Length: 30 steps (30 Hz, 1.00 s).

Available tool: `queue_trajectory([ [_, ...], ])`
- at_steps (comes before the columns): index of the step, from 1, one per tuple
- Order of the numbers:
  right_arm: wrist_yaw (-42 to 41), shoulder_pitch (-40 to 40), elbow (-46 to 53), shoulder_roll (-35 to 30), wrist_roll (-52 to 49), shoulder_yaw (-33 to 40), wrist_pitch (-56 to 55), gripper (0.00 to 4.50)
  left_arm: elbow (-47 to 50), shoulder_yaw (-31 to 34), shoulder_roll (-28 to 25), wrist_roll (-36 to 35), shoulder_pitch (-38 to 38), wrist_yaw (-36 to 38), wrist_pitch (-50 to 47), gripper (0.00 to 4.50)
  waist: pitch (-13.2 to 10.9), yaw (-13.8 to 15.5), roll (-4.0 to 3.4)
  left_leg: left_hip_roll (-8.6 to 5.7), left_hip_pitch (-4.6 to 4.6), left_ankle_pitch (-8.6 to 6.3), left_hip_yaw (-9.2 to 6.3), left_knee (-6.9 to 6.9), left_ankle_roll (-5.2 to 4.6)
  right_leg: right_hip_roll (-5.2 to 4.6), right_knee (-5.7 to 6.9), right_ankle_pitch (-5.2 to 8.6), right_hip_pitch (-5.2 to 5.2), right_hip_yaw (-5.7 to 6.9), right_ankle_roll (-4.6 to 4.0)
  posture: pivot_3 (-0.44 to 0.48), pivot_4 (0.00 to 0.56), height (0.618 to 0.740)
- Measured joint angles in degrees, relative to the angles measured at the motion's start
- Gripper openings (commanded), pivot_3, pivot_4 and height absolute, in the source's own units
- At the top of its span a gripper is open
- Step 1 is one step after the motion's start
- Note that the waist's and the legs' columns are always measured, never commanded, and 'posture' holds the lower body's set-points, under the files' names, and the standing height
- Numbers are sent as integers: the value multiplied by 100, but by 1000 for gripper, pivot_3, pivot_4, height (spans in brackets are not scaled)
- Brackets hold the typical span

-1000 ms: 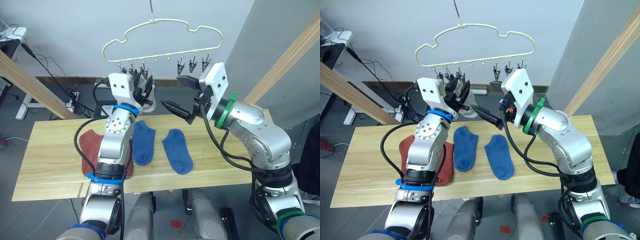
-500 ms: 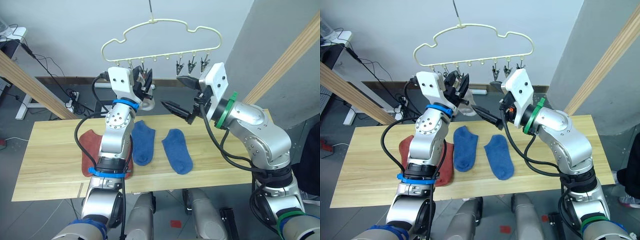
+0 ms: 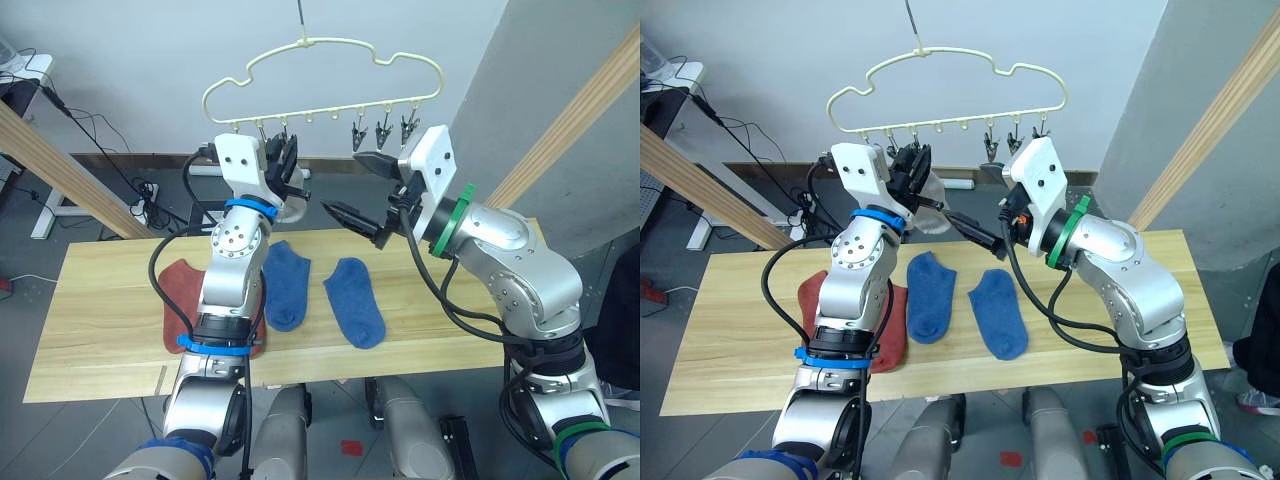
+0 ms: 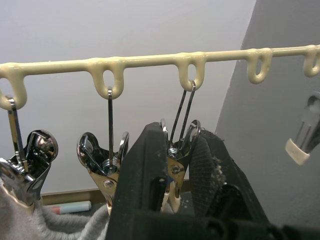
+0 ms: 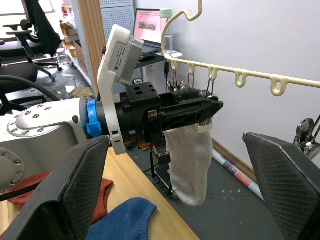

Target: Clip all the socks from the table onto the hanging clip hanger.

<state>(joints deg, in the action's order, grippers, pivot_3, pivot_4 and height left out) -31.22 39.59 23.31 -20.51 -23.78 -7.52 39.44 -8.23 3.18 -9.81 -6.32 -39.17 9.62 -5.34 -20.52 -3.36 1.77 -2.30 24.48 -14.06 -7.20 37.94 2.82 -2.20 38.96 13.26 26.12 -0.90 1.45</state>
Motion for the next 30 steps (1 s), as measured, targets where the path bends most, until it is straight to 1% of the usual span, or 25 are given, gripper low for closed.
queue_trajectory([
  [9, -4, -17, 0, 0, 1, -23, -1, 4500, 13, -5, -17, 5, 0, 24, -3, 276, 0, 1, 0, 0, 0, 1, 0, 0, 1, 0, 0, 0, 0, 0, 0, -75, 348, 740],
  [12, -3, -83, -3, -54, 12, -63, 43, 4500, 122, -36, -64, -32, -2, 167, -215, 276, 1, 6, 1, -1, 0, 1, -1, 0, 1, 0, 0, 0, -1, 1, 0, -72, 346, 740],
  [16, -149, -294, -423, -453, 258, -336, 229, 4500, 644, 80, -242, -867, -106, 715, -1557, 276, 2, 5, 3, -2, 0, 1, -1, 4, 1, 1, 2, 0, -3, 1, 0, -63, 348, 740],
  [19, -251, -370, -1070, -698, 654, -599, 168, 4500, 915, 374, -631, -1707, -344, 1095, -2926, 276, 2, -7, 3, -1, -2, 2, 0, 5, -1, 5, 7, 0, -2, 1, 1, -60, 353, 740],
  [21, -315, -304, -1430, -747, 810, -681, 107, 4500, 985, 516, -908, -2194, -478, 1322, -3770, 276, 2, -33, 3, 2, -5, 2, 2, 4, 0, 10, 8, 0, -3, 2, 1, -65, 356, 740],
  [22, -359, -234, -1709, -686, 860, -693, 112, 4500, 953, 630, -1084, -2548, -647, 1482, -4384, 276, 2, -43, 3, 2, -5, 2, 0, 5, 0, 14, 10, 0, -3, 3, 1, -65, 356, 740],
  [25, -405, -142, -2609, -450, 974, -774, 110, 4500, 784, 1018, -1433, -3333, -1096, 1736, -5791, 276, 2, -62, 2, 2, -12, 2, 1, 3, -1, 22, 12, 1, -7, 3, 1, -69, 356, 740],
  [28, -497, -73, -3423, -169, 1067, -807, 131, 4500, 711, 1208, -1484, -3709, -1115, 1851, -6340, 276, 2, -82, 2, 0, -10, 12, 7, 2, 17, 18, 5, 0, -6, -4, 1, -73, 358, 740],
  [30, -555, 48, -3827, -5, 1103, -831, 196, 4500, 618, 1428, -1401, -3918, -1182, 1764, -6603, 276, 2, -82, 3, -1, -9, 13, 10, 3, 19, 6, 4, 0, -5, -6, 0, -74, 364, 740],
])
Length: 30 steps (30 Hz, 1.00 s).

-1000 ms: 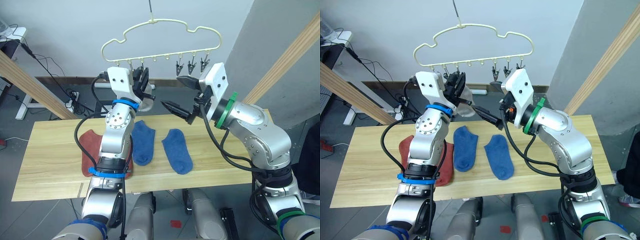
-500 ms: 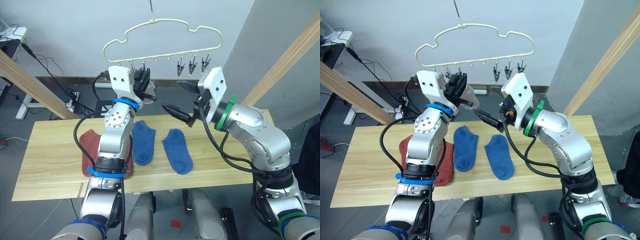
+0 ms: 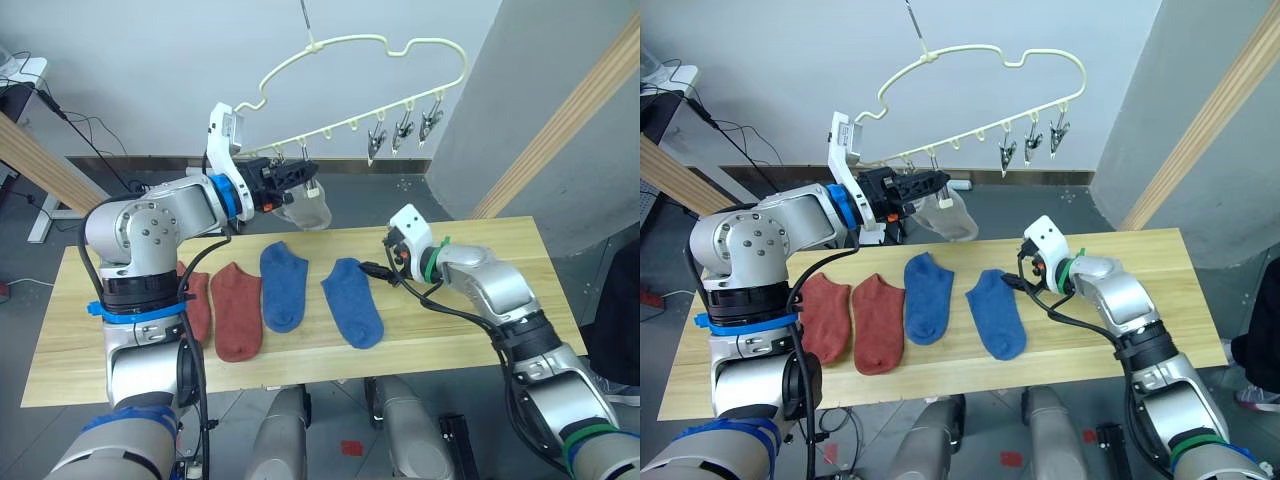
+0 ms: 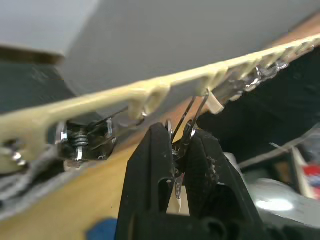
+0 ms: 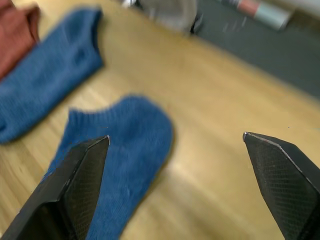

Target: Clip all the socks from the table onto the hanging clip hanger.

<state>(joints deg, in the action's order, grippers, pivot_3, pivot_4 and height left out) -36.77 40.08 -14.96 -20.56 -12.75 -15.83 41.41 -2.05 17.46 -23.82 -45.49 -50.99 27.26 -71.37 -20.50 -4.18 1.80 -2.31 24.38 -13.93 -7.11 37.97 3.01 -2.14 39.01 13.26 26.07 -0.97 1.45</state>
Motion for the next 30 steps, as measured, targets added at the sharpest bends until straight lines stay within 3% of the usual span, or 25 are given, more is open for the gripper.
queue_trajectory([
  [10, -195, 578, -1609, 616, 578, -116, -716, 4500, -275, 838, 285, -660, -171, -579, -1018, 276, 1, -27, 1, 1, -3, 0, 2, 1, 1, -1, 4, -1, -2, -2, 1, -62, 365, 740],
  [12, -224, 585, -1730, 755, 665, -119, -863, 3962, -273, 866, 284, -725, -171, -633, -1075, 276, 1, -34, 2, 2, -5, 0, -2, 1, 1, -1, 6, -2, -3, 0, 2, -60, 366, 740],
  [23, -507, 304, -1495, 842, 698, -95, -739, 48, -561, 1243, 316, -895, -349, -912, -1424, 276, 1, -36, 1, 1, -5, 0, 1, -1, 2, -2, 5, -3, -1, -4, 3, -56, 367, 740],
  [30, -857, 203, -719, 617, 219, 411, -116, 48, -950, 1563, 280, -951, -448, -974, -1614, 276, 1, -31, 1, 2, -5, 0, -3, 0, 2, -1, 7, -3, -2, 0, 3, -60, 364, 740],
])
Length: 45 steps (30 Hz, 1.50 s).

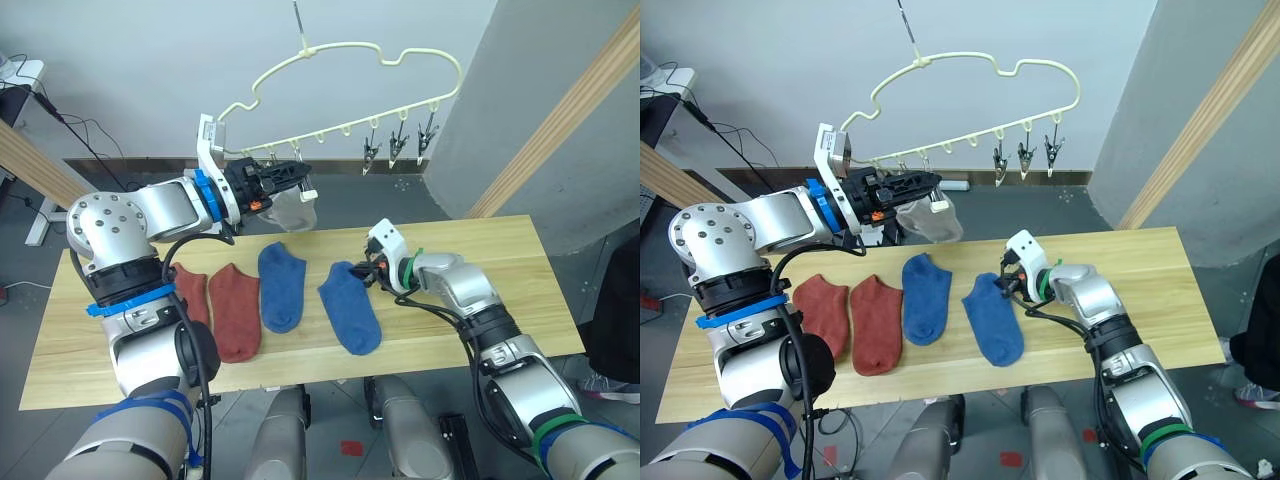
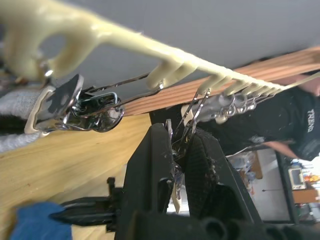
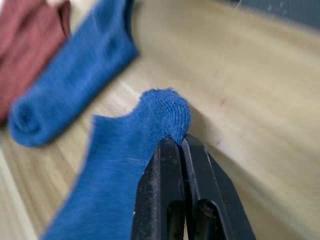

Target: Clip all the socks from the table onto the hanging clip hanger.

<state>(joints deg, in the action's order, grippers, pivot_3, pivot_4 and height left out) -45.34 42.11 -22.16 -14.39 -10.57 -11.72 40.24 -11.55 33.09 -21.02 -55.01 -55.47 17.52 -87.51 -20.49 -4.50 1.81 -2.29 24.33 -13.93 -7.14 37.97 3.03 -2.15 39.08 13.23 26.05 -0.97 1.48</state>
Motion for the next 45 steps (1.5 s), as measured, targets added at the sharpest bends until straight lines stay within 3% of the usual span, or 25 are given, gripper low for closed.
queue_trajectory([
  [6, -887, 167, 1308, -112, -2072, 991, 2325, 48, -619, 318, -92, -130, -179, -48, -331, 276, 0, -16, -1, 0, 1, -9, 0, 0, -15, -1, -1, 0, 0, -2, -1, -70, 360, 740],
  [13, -780, 442, 1321, -75, -2989, 1671, 3173, 48, -713, 272, -145, -411, -147, -86, -338, 276, 1, -7, -1, -1, -1, -7, 1, -1, -12, -6, -1, -1, 1, -4, -1, -66, 354, 740],
  [45, -412, 820, 1164, 121, -3340, 1609, 3064, 48, -681, 177, -131, -685, -94, -287, -337, 276, 1, -6, -1, -2, 3, -8, 3, -3, -14, -7, -2, 0, 5, -4, -1, -64, 369, 740],
])
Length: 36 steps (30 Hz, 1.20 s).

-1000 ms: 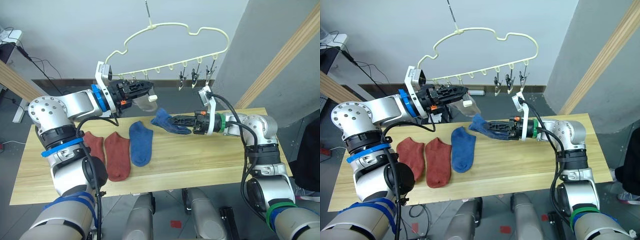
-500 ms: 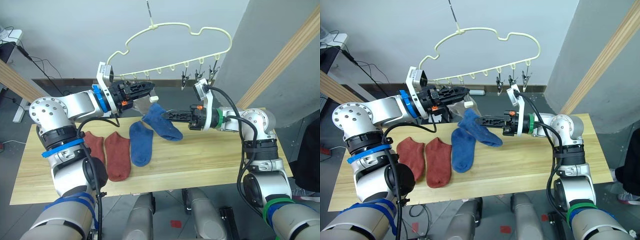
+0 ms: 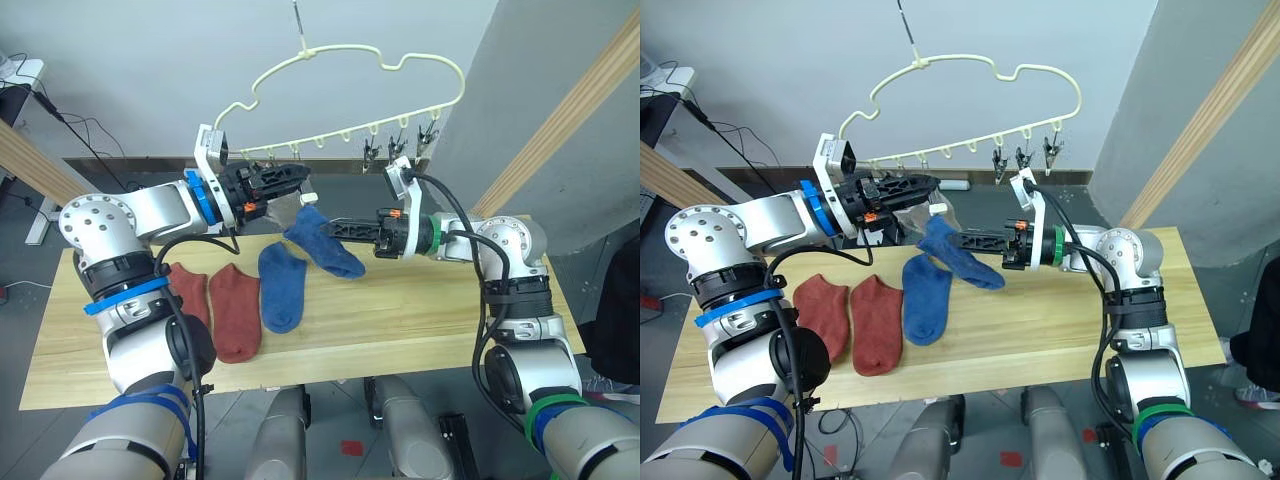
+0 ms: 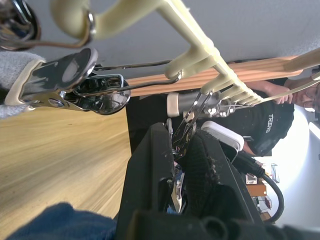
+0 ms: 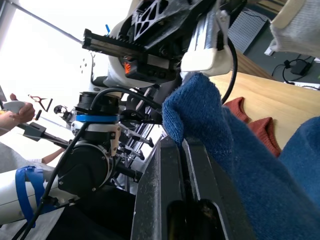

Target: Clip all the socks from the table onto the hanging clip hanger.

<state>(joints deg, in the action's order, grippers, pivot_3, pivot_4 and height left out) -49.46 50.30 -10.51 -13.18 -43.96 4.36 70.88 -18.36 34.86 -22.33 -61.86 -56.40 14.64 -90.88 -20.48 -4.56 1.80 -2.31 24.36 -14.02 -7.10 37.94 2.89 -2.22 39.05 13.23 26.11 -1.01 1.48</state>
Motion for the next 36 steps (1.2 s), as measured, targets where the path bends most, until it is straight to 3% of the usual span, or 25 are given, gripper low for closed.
queue_trajectory([
  [14, 214, 116, -325, -1, 52, -1, -235, 48, -1, -21, 0, 1, -4, 8, 1, 276, 0, -3, 0, 0, 0, 0, 1, 0, 0, 0, 0, 0, 0, 0, 0, -74, 366, 740],
  [36, 238, 205, -355, -15, -22, 116, -32, 48, 454, -564, -120, 272, 249, 587, 505, 276, 0, -4, 0, 0, 1, -1, 1, -1, -2, 0, -3, 0, 0, -1, 0, -72, 366, 740],
])
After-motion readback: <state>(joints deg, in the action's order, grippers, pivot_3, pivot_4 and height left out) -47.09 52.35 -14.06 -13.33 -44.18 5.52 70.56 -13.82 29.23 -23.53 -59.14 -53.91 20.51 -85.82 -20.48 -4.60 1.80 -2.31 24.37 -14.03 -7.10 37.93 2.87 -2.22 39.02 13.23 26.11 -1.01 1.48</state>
